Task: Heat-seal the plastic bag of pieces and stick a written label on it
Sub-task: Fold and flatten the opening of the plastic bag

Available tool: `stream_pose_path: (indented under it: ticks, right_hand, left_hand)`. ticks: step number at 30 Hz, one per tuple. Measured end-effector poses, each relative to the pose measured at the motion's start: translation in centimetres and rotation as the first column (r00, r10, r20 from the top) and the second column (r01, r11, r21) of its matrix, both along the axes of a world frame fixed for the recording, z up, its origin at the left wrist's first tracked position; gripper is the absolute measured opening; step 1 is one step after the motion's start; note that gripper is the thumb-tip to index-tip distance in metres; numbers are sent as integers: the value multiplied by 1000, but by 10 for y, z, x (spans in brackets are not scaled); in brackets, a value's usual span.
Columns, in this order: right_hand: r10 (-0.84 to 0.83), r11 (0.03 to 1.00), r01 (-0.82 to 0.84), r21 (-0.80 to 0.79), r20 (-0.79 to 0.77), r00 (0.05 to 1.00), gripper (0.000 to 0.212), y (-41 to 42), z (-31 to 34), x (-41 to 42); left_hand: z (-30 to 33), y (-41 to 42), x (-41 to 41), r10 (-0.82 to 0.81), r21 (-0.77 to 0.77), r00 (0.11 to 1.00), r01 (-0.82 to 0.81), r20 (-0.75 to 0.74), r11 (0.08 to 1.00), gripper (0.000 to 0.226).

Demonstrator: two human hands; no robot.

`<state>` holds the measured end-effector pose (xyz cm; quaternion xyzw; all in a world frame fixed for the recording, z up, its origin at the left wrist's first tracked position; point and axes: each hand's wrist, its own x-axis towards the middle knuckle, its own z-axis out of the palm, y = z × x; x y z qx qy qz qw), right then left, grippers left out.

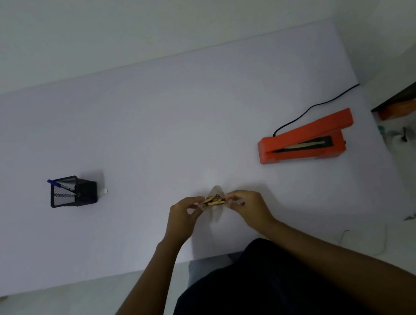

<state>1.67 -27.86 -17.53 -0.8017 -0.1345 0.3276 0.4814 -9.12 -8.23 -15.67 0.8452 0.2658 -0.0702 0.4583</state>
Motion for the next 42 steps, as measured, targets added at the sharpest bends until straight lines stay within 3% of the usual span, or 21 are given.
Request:
stream_pose_path:
  ticks: [6, 14, 18, 24, 35, 42]
  right_hand:
    - [-9, 999, 10, -32, 35, 999, 9, 2, -13, 10]
    - [-7, 1000, 4, -26, -131, 991, 7, 4, -23, 21]
    - [1, 1000, -3, -8, -175, 985, 8, 6, -24, 19]
    - [24, 999, -29, -33, -140, 990, 13, 6, -28, 18]
    - [5, 994, -34, -104, -274, 962, 10, 3, -18, 20]
    - [-67, 982, -10, -190, -389, 919, 17, 8, -11, 22]
  left_hand:
    - [-9, 1, -3, 76, -18, 997, -76, -10, 997, 10]
    - [-26, 10, -7, 135, -183, 990, -138, -32, 973, 8]
    - [-29, 14, -1, 90, -234, 995, -98, -43, 967, 20]
    - [-29, 11, 6, 95, -215, 995, -99, -32, 972, 9]
    - [-34, 21, -1, 116, -190, 992, -123, -49, 974, 7]
    - [-35, 21, 10, 119, -64, 969, -136, -214, 989, 10]
